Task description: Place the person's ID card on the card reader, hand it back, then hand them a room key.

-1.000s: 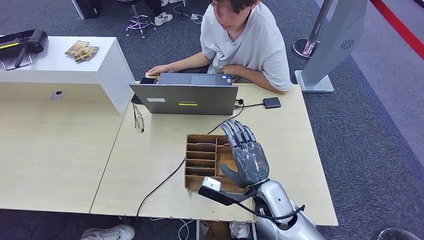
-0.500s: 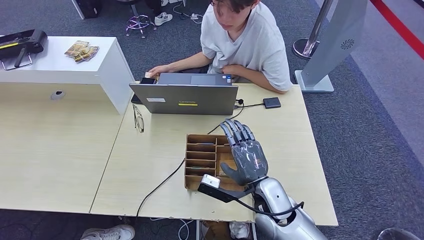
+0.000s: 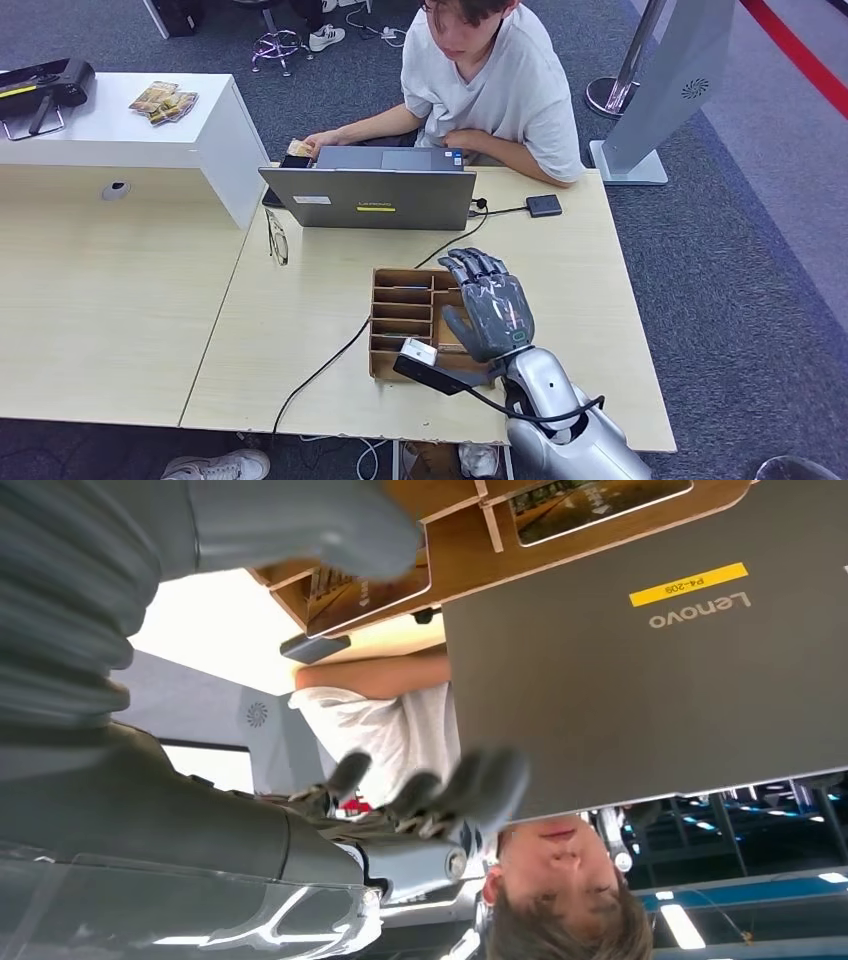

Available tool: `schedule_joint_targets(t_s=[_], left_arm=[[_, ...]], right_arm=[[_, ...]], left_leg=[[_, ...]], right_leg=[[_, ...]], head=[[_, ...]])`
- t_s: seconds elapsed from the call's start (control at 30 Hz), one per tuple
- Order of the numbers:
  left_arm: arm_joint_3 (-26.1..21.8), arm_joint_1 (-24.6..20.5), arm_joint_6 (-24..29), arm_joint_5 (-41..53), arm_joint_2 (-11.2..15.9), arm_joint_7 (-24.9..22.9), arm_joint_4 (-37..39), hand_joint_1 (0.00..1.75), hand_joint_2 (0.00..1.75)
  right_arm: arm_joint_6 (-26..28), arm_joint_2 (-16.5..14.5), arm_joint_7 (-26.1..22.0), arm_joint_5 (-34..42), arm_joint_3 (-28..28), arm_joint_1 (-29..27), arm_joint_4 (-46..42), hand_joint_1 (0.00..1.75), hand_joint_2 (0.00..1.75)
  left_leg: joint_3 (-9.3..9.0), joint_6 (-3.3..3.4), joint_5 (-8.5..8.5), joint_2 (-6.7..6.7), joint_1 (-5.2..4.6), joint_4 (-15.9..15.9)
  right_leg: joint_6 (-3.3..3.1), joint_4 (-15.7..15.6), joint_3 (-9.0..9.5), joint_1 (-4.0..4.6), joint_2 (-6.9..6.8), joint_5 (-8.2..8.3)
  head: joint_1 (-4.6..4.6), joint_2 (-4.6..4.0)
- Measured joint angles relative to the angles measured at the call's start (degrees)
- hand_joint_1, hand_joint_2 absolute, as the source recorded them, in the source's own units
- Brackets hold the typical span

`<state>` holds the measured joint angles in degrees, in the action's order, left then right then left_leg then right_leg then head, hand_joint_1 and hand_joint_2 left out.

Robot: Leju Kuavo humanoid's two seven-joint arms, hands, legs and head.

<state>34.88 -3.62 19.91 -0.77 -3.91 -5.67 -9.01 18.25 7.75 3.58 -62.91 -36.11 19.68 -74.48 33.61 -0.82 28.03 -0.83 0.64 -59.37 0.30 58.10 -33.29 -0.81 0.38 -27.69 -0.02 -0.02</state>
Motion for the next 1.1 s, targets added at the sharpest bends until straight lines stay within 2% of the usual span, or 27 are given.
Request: schedule_joint_targets(t_s=[0.2, 0.43, 0.5, 0.63, 0.7, 0.93, 1.1], left_arm=[[0.0, -0.1, 0.1, 0.0, -0.1, -0.1, 0.0, 0.0, 0.0], [0.0, -0.2, 0.2, 0.1, -0.3, -0.1, 0.0, 0.0, 0.0], [0.0, -0.2, 0.2, 0.1, -0.3, -0.1, 0.0, 0.0, 0.0], [0.0, -0.3, 0.2, 0.1, -0.3, -0.1, 0.0, 0.0, 0.0], [0.0, -0.3, 0.3, 0.1, -0.3, -0.1, 0.0, 0.0, 0.0], [0.0, -0.3, 0.6, -0.3, -0.3, -0.1, 0.0, 0.0, 0.0], [0.0, -0.3, 0.8, -0.4, -0.3, -0.1, 0.0, 0.0, 0.0]], right_arm=[[-0.6, -0.2, 0.5, -0.4, 0.0, 0.8, 0.8, 1.16, 1.75], [-1.5, -0.6, 1.2, -0.9, 0.0, 1.9, 2.4, 1.18, 1.75], [-1.6, -0.7, 1.4, -1.2, -0.1, 2.2, 3.1, 1.11, 1.75], [-1.9, -0.9, 1.5, -1.4, -0.1, 2.6, 4.3, 0.69, 1.75], [-2.1, -1.0, 1.7, -1.5, -0.1, 2.8, 4.7, 0.59, 1.75], [-1.9, -1.2, 1.8, -1.5, -0.1, 3.3, 4.4, 0.43, 1.75], [-1.9, -1.2, 1.8, -1.7, -0.1, 3.3, 2.9, 0.39, 1.75]], left_leg=[[0.01, 0.0, 0.0, 0.0, 0.0, 0.0], [0.0, 0.0, 0.0, 0.0, 0.0, 0.0], [0.0, 0.0, 0.0, -0.01, 0.0, 0.0], [0.01, 0.0, 0.0, -0.01, 0.0, 0.0], [0.01, 0.0, 0.0, -0.01, 0.0, 0.0], [0.01, 0.0, 0.0, -0.01, 0.0, 0.0], [0.0, 0.0, 0.0, -0.01, 0.0, 0.0]], right_leg=[[0.0, 0.0, 0.0, 0.0, 0.0, 0.0], [0.0, 0.0, 0.0, 0.0, 0.0, 0.0], [0.0, 0.0, 0.0, 0.0, 0.0, 0.0], [0.0, 0.0, 0.0, 0.0, 0.0, 0.0], [0.0, 0.0, 0.0, 0.0, -0.01, 0.0], [0.0, 0.0, 0.0, 0.0, 0.0, 0.0], [0.0, 0.0, 0.0, 0.0, 0.0, 0.0]], head=[[-0.01, 0.0], [-0.01, 0.0], [-0.01, 0.0], [-0.01, 0.0], [0.0, 0.0], [0.0, 0.0], [-0.01, 0.0]])
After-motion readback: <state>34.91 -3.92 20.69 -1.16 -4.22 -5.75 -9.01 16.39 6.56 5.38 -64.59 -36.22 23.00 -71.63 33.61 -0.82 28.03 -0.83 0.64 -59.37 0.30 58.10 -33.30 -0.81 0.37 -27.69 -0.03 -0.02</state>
